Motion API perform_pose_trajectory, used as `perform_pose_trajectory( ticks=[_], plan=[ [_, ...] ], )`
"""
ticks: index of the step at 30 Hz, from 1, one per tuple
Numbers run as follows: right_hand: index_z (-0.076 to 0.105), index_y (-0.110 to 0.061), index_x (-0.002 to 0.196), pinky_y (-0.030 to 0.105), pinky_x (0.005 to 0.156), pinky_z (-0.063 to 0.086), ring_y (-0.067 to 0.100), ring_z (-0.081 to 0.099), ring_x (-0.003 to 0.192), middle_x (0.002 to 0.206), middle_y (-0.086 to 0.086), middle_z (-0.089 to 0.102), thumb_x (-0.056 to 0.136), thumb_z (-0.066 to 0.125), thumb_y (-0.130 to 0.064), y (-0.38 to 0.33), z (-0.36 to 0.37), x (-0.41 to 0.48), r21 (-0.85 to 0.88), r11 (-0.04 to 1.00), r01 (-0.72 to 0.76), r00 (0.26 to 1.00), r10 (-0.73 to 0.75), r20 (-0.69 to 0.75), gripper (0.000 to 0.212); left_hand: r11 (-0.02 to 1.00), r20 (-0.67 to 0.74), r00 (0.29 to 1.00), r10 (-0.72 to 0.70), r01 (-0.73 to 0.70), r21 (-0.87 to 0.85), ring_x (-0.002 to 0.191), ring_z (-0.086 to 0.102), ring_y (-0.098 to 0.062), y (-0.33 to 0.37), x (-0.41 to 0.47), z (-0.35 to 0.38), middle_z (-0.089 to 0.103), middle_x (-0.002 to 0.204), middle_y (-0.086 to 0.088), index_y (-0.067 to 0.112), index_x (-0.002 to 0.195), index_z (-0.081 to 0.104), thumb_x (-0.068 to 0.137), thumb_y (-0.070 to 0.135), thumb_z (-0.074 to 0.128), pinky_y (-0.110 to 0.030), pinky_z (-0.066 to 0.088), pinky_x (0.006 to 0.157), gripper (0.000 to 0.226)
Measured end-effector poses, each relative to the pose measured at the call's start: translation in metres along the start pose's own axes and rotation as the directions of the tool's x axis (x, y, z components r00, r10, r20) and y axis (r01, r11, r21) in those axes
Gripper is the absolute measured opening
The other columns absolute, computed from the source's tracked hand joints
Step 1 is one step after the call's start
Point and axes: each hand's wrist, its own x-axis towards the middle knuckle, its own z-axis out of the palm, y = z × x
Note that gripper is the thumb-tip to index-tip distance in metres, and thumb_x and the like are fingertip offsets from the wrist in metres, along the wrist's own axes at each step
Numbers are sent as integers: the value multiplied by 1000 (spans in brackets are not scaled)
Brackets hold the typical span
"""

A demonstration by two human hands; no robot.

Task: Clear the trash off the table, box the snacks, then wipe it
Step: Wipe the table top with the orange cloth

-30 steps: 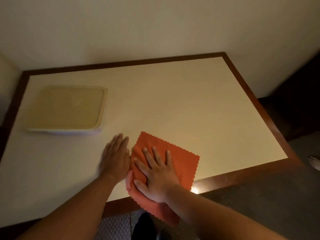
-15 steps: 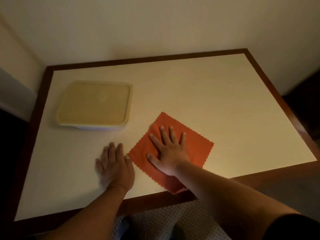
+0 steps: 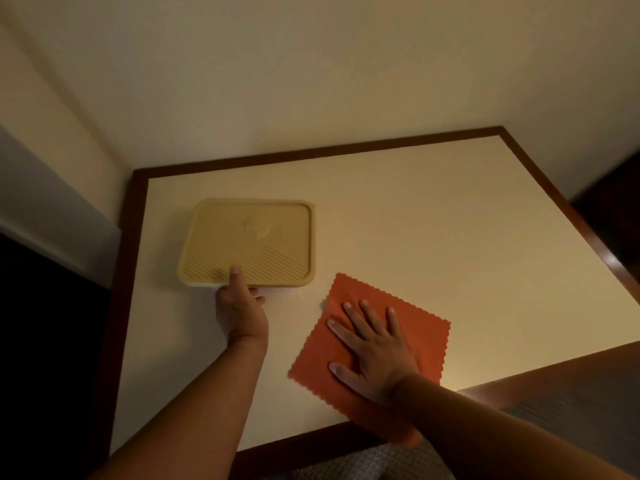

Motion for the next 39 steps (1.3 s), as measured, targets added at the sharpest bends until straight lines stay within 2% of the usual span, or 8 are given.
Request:
perform_pose_trajectory(
  ticks=[3,7,11,19,26,32,36,39],
  plan=[
    [-10,-59,156,63,120,-16,20,-26,155,170,-14,-19,90,13,-88,-3,-1,2,14,1000,-4,1000,4,-3,76,997,65,997,-52,55,-50,82,75,-25,7,3,5,74,86,-9,16,84,65,92,36,55,-38,59,73,24],
    [-12,-59,155,63,120,-18,21,-26,156,170,-14,-18,90,14,-88,-4,-4,5,24,1000,-3,1000,3,1,76,983,178,983,-44,74,-167,93,74,-25,23,5,24,75,104,-12,14,91,66,94,14,50,-31,53,82,16],
    [-5,-57,158,65,119,-17,23,-22,157,171,-12,-13,91,21,-86,-2,-4,7,63,998,-1,1000,2,-18,77,990,383,923,34,21,-138,96,72,-27,41,-4,75,74,99,-8,15,94,67,91,16,52,-38,58,81,15],
    [4,-49,161,68,118,-15,25,-16,159,174,-7,-2,92,29,-80,10,-6,15,132,991,32,999,-29,-26,79,987,804,589,-75,-70,144,77,65,-23,62,-71,222,63,82,-10,8,91,57,97,21,48,-32,55,66,17],
    [11,-37,163,67,118,-17,31,-3,159,171,3,18,94,30,-77,21,-5,23,135,990,28,1000,-28,1,81,911,854,480,-201,-228,343,96,68,-29,31,-100,276,72,98,-10,13,96,64,86,42,52,-53,57,91,33],
    [5,-43,162,67,117,-17,30,-9,159,173,-2,7,94,27,-79,27,-9,34,140,990,4,1000,-2,-18,79,882,872,422,-247,-274,383,92,72,-22,30,-91,275,74,99,-5,17,102,66,95,48,54,-47,58,91,34],
    [-9,-51,159,63,119,-18,22,-28,155,171,-9,-18,93,22,-82,33,-23,43,201,972,-120,991,129,-31,79,812,816,575,-61,-447,376,83,70,-19,38,-41,237,71,92,2,22,95,63,99,54,47,-37,54,75,37],
    [-13,-53,158,62,120,-17,24,-31,154,169,-5,-26,91,16,-85,44,-29,68,228,935,-270,959,283,-27,79,563,620,741,258,-636,527,89,63,-28,33,36,166,69,94,-3,17,97,64,101,41,46,-36,47,74,29]
  ],
)
